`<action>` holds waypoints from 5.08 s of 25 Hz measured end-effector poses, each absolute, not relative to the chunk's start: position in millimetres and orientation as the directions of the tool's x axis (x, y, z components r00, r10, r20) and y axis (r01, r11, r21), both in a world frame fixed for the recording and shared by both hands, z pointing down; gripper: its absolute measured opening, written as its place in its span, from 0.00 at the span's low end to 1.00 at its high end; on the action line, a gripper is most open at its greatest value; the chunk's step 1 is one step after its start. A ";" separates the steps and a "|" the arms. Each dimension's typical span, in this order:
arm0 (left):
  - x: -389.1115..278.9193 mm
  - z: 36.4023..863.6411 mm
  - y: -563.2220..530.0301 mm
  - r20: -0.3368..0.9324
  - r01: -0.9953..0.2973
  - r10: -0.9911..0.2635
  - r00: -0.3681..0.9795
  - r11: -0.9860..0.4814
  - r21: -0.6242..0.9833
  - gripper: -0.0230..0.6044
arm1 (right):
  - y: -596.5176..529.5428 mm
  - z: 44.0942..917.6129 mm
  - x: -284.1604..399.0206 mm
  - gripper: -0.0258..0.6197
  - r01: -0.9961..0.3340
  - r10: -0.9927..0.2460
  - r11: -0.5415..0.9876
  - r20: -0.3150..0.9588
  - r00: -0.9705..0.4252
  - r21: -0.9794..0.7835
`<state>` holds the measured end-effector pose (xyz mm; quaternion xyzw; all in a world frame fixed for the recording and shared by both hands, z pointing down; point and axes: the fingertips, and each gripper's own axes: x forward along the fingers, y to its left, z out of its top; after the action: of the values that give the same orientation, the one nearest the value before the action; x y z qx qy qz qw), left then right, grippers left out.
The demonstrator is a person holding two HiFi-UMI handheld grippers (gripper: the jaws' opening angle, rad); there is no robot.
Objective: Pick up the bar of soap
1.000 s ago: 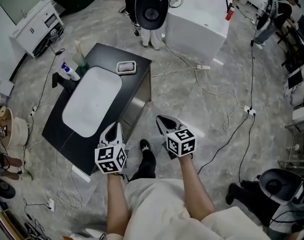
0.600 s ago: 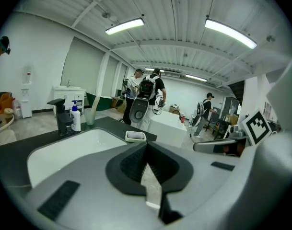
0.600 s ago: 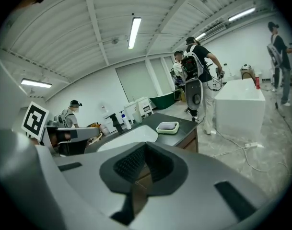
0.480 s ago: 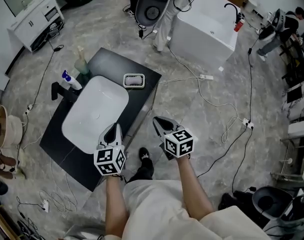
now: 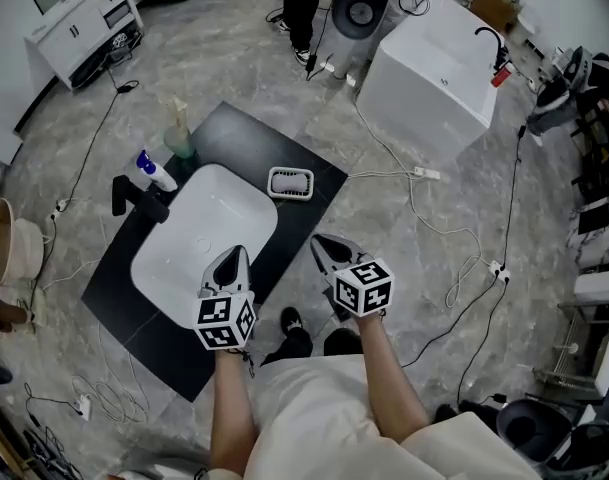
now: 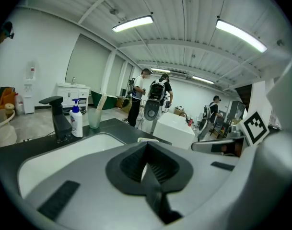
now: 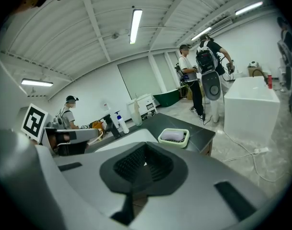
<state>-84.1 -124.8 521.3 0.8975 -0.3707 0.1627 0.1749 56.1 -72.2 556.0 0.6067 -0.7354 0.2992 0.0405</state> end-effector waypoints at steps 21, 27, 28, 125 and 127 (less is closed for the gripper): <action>-66.4 511.3 -211.5 0.416 -0.815 -0.708 0.571 -0.551 0.180 0.05 | -202.4 536.7 68.4 0.05 -0.869 -0.792 0.325 0.394 -0.466 -0.374; -50.0 524.0 -226.3 0.447 -0.851 -0.731 0.516 -0.494 0.175 0.05 | -235.5 540.6 81.1 0.05 -0.833 -0.710 0.429 0.440 -0.550 -0.349; -47.1 525.2 -228.3 0.447 -0.855 -0.734 0.511 -0.488 0.175 0.05 | -239.5 544.5 83.5 0.05 -0.830 -0.697 0.438 0.454 -0.556 -0.345; -20.1 549.6 -217.6 0.456 -0.937 -0.822 0.341 -0.262 0.230 0.05 | -245.3 651.5 79.8 0.33 -0.702 -0.315 0.695 0.813 -0.489 -0.153; -20.3 542.5 -215.9 0.441 -0.934 -0.826 0.351 -0.274 0.229 0.05 | -241.1 645.7 80.7 0.33 -0.722 -0.345 0.673 0.796 -0.498 -0.159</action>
<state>-20.3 -215.9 542.5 0.7895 -0.5573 0.1181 0.2285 80.7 -241.1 645.7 0.3214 -0.8300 0.2449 0.3844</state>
